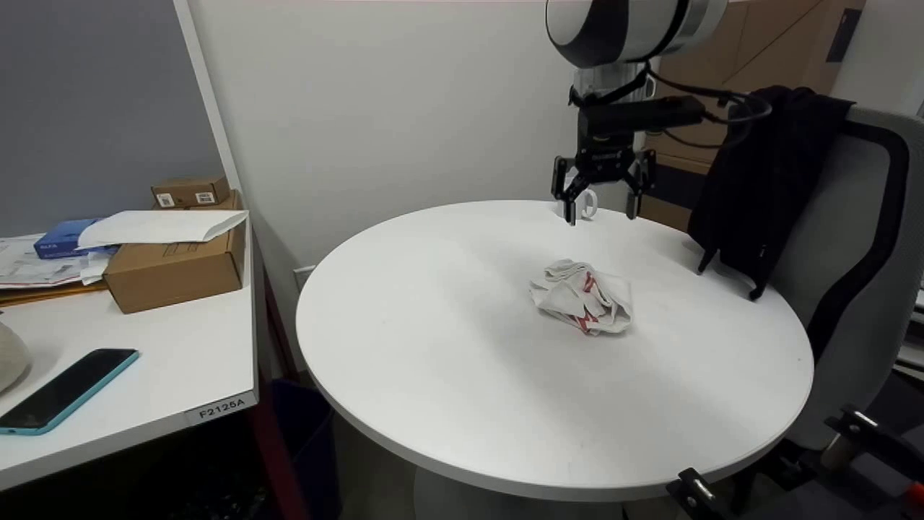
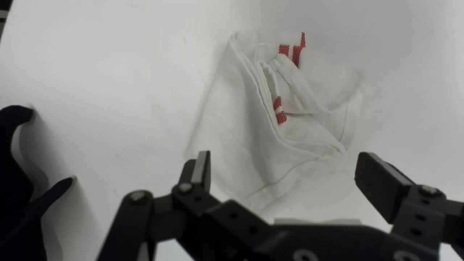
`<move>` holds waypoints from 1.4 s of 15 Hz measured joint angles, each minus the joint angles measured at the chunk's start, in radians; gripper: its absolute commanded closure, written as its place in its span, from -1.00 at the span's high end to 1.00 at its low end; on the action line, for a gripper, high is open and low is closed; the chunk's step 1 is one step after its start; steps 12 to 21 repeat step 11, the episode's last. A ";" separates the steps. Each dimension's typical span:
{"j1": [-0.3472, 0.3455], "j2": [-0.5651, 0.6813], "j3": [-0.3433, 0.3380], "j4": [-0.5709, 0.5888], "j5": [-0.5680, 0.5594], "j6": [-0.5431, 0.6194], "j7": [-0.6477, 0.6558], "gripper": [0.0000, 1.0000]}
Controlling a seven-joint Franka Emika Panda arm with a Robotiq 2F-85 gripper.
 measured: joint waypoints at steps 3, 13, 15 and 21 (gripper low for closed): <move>-0.017 -0.103 0.001 -0.037 -0.002 -0.031 -0.069 1.00; -0.038 -0.170 0.012 -0.078 -0.005 -0.035 -0.123 1.00; -0.038 -0.170 0.012 -0.078 -0.005 -0.035 -0.123 1.00; -0.038 -0.170 0.012 -0.078 -0.005 -0.035 -0.123 1.00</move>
